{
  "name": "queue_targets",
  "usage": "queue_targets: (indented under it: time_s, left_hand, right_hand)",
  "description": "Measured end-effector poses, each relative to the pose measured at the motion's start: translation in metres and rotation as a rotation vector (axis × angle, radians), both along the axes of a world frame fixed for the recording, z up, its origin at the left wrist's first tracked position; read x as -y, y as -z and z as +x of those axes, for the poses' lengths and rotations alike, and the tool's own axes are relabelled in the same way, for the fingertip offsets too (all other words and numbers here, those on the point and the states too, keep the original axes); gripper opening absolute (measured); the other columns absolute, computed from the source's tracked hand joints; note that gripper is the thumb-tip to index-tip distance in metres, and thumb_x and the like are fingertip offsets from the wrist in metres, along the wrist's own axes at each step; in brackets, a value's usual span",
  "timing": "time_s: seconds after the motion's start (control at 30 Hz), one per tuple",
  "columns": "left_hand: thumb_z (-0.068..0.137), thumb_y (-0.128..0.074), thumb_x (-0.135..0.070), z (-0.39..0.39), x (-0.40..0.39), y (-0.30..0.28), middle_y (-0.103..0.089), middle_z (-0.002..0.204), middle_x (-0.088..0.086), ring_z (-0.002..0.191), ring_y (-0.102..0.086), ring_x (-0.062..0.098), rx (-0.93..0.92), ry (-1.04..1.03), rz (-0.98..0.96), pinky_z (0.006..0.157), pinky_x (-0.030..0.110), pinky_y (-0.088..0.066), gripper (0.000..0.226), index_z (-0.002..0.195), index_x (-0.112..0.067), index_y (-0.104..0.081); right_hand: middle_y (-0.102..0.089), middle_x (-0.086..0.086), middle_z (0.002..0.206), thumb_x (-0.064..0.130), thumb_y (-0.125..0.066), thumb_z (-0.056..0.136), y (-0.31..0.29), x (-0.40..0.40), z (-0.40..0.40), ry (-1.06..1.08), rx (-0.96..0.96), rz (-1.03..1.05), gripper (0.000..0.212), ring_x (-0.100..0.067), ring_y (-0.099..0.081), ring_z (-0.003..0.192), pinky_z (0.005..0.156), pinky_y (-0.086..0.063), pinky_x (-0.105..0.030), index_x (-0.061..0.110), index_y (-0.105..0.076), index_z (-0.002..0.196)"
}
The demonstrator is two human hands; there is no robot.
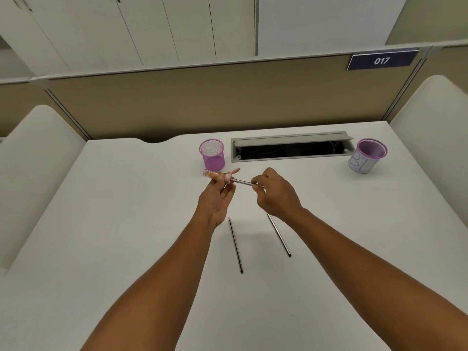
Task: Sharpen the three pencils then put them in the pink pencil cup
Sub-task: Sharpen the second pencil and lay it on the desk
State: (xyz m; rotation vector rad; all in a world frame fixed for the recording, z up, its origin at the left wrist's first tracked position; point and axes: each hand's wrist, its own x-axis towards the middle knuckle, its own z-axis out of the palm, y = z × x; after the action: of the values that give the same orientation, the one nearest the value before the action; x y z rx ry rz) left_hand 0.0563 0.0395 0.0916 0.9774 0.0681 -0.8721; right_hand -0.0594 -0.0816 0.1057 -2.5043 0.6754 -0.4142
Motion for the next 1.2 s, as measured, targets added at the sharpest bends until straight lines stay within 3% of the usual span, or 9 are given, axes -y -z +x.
queue_targets:
  time_s: [0.2,0.47,0.6,0.73,0.87,0.97,1.07,1.13,1.2]
  left_hand:
    - [0.099,-0.051,-0.019,0.002,-0.002,-0.007,-0.067,0.122,0.014,0.109,-0.067,0.026,0.067,0.013,-0.013,0.105,0.044,-0.046,0.033,0.127,-0.001,-0.051]
    - [0.101,-0.048,-0.018,-0.009,-0.002,-0.008,-0.07,0.116,0.012,0.102,-0.07,0.024,0.033,-0.058,-0.005,0.095,0.037,-0.053,0.031,0.126,0.0,-0.053]
    - [0.101,-0.048,-0.017,-0.007,0.0,-0.011,-0.068,0.12,0.014,0.103,-0.069,0.024,0.025,-0.098,-0.024,0.1,0.041,-0.049,0.024,0.119,-0.004,-0.055]
    - [0.099,-0.051,-0.017,-0.005,0.001,-0.013,-0.068,0.12,0.016,0.108,-0.067,0.029,-0.012,-0.124,-0.026,0.104,0.044,-0.046,0.034,0.128,0.0,-0.052]
    - [0.099,-0.05,-0.017,-0.007,0.002,-0.02,-0.069,0.116,0.017,0.103,-0.069,0.028,-0.033,-0.104,-0.036,0.105,0.044,-0.045,0.023,0.113,0.0,-0.058]
    - [0.101,-0.046,-0.016,-0.009,0.003,-0.027,-0.07,0.113,0.014,0.104,-0.067,0.025,-0.012,-0.061,-0.043,0.104,0.041,-0.046,0.02,0.106,-0.003,-0.059]
    - [0.102,-0.046,-0.016,-0.01,0.003,-0.028,-0.067,0.118,0.015,0.11,-0.065,0.026,0.005,-0.047,0.009,0.1,0.039,-0.049,0.019,0.104,-0.002,-0.059]
    - [0.1,-0.049,-0.015,-0.011,0.003,-0.027,-0.067,0.116,0.017,0.107,-0.066,0.028,-0.009,-0.069,0.034,0.098,0.04,-0.051,0.019,0.103,-0.001,-0.061]
    - [0.1,-0.048,-0.016,-0.011,0.003,-0.027,-0.067,0.118,0.017,0.108,-0.066,0.028,-0.011,-0.071,0.019,0.102,0.042,-0.049,0.019,0.102,-0.002,-0.061]
  right_hand:
    - [-0.064,-0.006,0.088,0.021,-0.049,0.098,-0.019,-0.002,0.001,-0.031,-0.116,0.01,0.022,-0.023,-0.058,0.077,0.062,-0.043,-0.03,0.01,-0.068,0.095]
    - [-0.067,-0.008,0.102,0.03,-0.05,0.098,-0.042,0.001,0.006,-0.058,-0.282,0.242,0.027,-0.021,-0.061,0.088,0.073,-0.048,-0.03,0.011,-0.065,0.111]
    - [-0.063,0.001,0.093,0.038,-0.053,0.096,-0.036,-0.002,-0.005,-0.001,-0.202,-0.046,0.023,-0.018,-0.058,0.08,0.065,-0.043,-0.028,0.019,-0.06,0.106]
    - [-0.059,-0.003,0.074,0.023,-0.058,0.092,-0.022,-0.006,-0.014,-0.007,0.109,-0.359,0.015,-0.021,-0.051,0.063,0.054,-0.029,-0.028,0.012,-0.066,0.086]
    - [-0.058,-0.004,0.064,0.016,-0.066,0.085,-0.027,-0.008,-0.014,0.003,0.168,-0.529,0.014,-0.02,-0.043,0.054,0.053,-0.023,-0.027,0.009,-0.065,0.073]
    - [-0.058,-0.001,0.068,0.028,-0.051,0.095,-0.046,-0.015,-0.014,0.067,-0.022,-0.402,0.026,-0.018,-0.045,0.056,0.052,-0.025,-0.024,0.013,-0.061,0.077]
    - [-0.055,-0.001,0.077,0.037,-0.043,0.097,-0.068,-0.015,-0.005,0.219,-0.305,0.044,0.034,-0.02,-0.052,0.069,0.059,-0.035,-0.025,0.012,-0.064,0.087]
    - [-0.058,-0.003,0.077,0.034,-0.047,0.095,-0.074,-0.008,-0.002,0.223,-0.311,0.361,0.036,-0.016,-0.051,0.065,0.055,-0.036,-0.025,0.005,-0.068,0.09]
    - [-0.063,-0.006,0.085,0.035,-0.048,0.097,-0.075,-0.006,-0.002,0.148,-0.297,0.367,0.037,-0.016,-0.052,0.068,0.056,-0.036,-0.025,0.005,-0.069,0.094]
